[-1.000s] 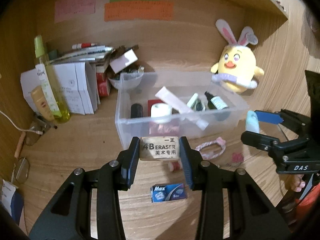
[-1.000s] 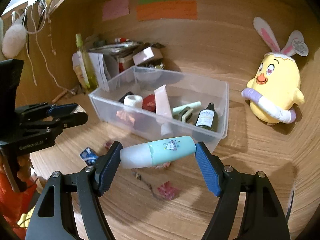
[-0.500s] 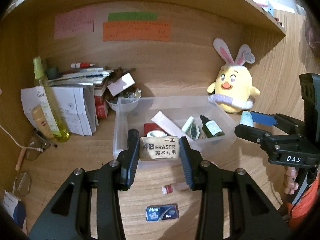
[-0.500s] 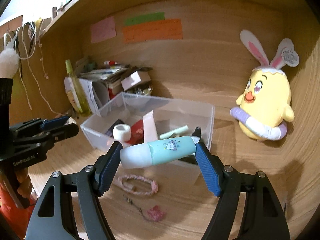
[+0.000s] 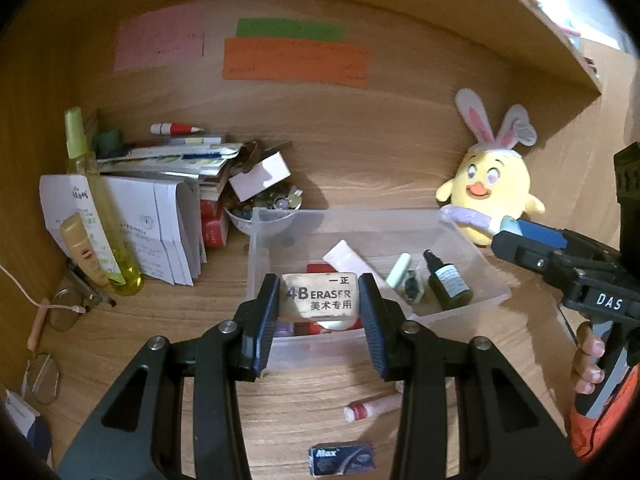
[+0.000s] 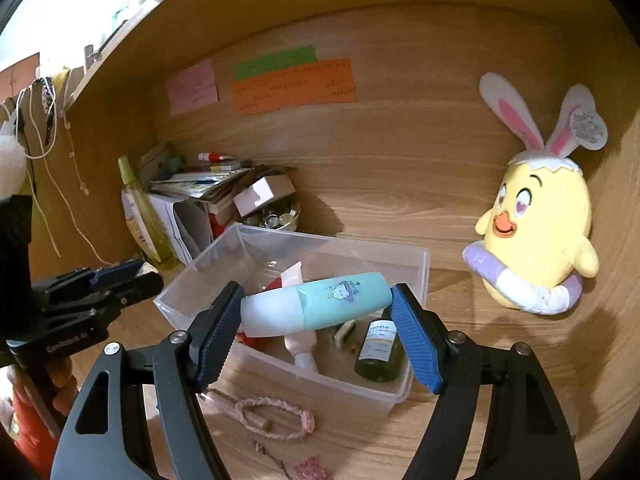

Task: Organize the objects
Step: 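Carry the eraser and mint-green bottle into the clear box and release both, then withdraw both grippers from the box toward the staple box and bracelet, then grasp the blue Max staple box with the left gripper while the right gripper grasps the rope bracelet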

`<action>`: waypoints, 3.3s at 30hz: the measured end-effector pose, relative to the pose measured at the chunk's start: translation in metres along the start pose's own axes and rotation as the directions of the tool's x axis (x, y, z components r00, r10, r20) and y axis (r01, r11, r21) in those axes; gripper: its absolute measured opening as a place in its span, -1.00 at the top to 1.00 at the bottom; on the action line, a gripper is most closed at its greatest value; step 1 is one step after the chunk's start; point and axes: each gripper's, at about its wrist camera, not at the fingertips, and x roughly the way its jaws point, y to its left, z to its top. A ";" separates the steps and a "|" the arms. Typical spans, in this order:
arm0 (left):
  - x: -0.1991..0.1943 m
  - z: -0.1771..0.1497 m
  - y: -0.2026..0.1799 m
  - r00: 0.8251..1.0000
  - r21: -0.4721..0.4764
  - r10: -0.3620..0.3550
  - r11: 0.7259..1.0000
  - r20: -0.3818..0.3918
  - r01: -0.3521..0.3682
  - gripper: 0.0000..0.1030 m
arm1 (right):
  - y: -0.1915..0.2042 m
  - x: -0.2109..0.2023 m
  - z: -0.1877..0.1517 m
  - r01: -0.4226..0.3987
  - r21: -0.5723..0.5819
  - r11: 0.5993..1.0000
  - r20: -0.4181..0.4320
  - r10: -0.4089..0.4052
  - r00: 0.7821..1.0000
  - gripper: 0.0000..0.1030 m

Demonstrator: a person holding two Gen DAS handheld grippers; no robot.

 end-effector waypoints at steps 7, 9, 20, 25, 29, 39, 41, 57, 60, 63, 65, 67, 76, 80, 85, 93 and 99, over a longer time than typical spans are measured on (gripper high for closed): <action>0.025 -0.007 0.008 0.998 -0.011 0.006 1.000 -0.060 -0.007 0.23 | -0.003 0.029 -0.003 0.011 0.017 1.000 -0.059 -0.010 0.998 -0.38; 0.030 -0.009 0.010 0.997 -0.018 -0.002 1.000 -0.076 0.001 0.23 | -0.004 0.036 -0.005 0.015 0.017 1.000 -0.074 -0.013 0.997 -0.38; 0.048 -0.013 0.009 0.993 -0.015 -0.032 0.999 -0.110 0.030 0.24 | -0.011 0.070 -0.014 0.014 0.047 0.999 -0.163 -0.006 0.987 -0.38; 0.051 -0.013 0.010 0.993 -0.024 -0.042 0.999 -0.111 0.040 0.24 | -0.005 0.074 -0.015 0.032 0.014 0.999 -0.172 -0.029 0.985 -0.38; 0.050 -0.014 0.009 0.992 -0.020 -0.049 0.999 -0.114 0.047 0.16 | -0.001 0.077 -0.019 0.041 -0.011 0.999 -0.180 -0.042 0.983 -0.39; 0.025 -0.012 -0.003 0.998 0.015 -0.032 0.999 -0.057 0.033 -0.25 | 0.003 0.073 -0.020 0.046 -0.034 0.998 -0.182 -0.052 0.982 -0.43; 0.017 -0.012 -0.005 0.999 0.022 -0.024 0.999 -0.041 0.025 -0.37 | 0.003 0.070 -0.018 0.046 -0.030 0.998 -0.176 -0.051 0.983 -0.44; -0.011 -0.040 -0.010 0.998 0.077 0.005 0.997 -0.069 0.000 -0.72 | 0.010 0.013 -0.032 0.043 -0.067 0.997 -0.116 -0.050 0.992 -0.50; -0.009 -0.050 -0.012 0.995 0.088 0.008 0.996 -0.102 0.000 -0.72 | 0.010 0.006 -0.040 0.036 -0.069 0.997 -0.125 -0.045 0.991 -0.52; -0.007 -0.060 -0.015 0.990 0.110 0.016 0.994 -0.139 -0.001 -0.72 | 0.008 0.001 -0.048 0.032 -0.066 0.997 -0.131 -0.040 0.991 -0.59; -0.005 -0.068 -0.017 0.987 0.124 0.025 0.992 -0.159 -0.005 -0.72 | 0.007 -0.002 -0.052 0.041 -0.070 0.997 -0.130 -0.050 0.990 -0.59; -0.002 -0.076 -0.018 0.982 0.126 0.027 0.992 -0.186 -0.003 -0.72 | 0.008 -0.004 -0.058 0.052 -0.084 0.995 -0.123 -0.062 0.990 -0.59; 0.012 -0.101 -0.014 0.958 0.091 0.014 0.996 -0.287 0.013 -0.72 | 0.000 0.014 -0.086 0.076 -0.077 0.994 -0.193 -0.089 0.977 -0.52; 0.012 -0.107 -0.017 0.957 0.123 0.019 0.992 -0.289 0.017 -0.72 | 0.000 0.025 -0.089 0.071 -0.081 0.994 -0.234 -0.088 0.968 -0.37; 0.013 -0.111 -0.020 0.955 0.132 0.008 0.991 -0.298 0.033 -0.60 | 0.005 0.035 -0.090 0.073 -0.088 0.993 -0.264 -0.094 0.960 -0.25; 0.017 -0.116 -0.022 0.952 0.140 0.005 0.989 -0.305 0.040 -0.40 | 0.014 0.051 -0.094 0.064 -0.113 0.992 -0.309 -0.096 0.946 0.20; 0.015 -0.115 -0.023 0.957 0.144 0.003 0.989 -0.289 0.041 -0.05 | 0.020 0.058 -0.098 0.039 -0.123 0.992 -0.330 -0.078 0.941 0.64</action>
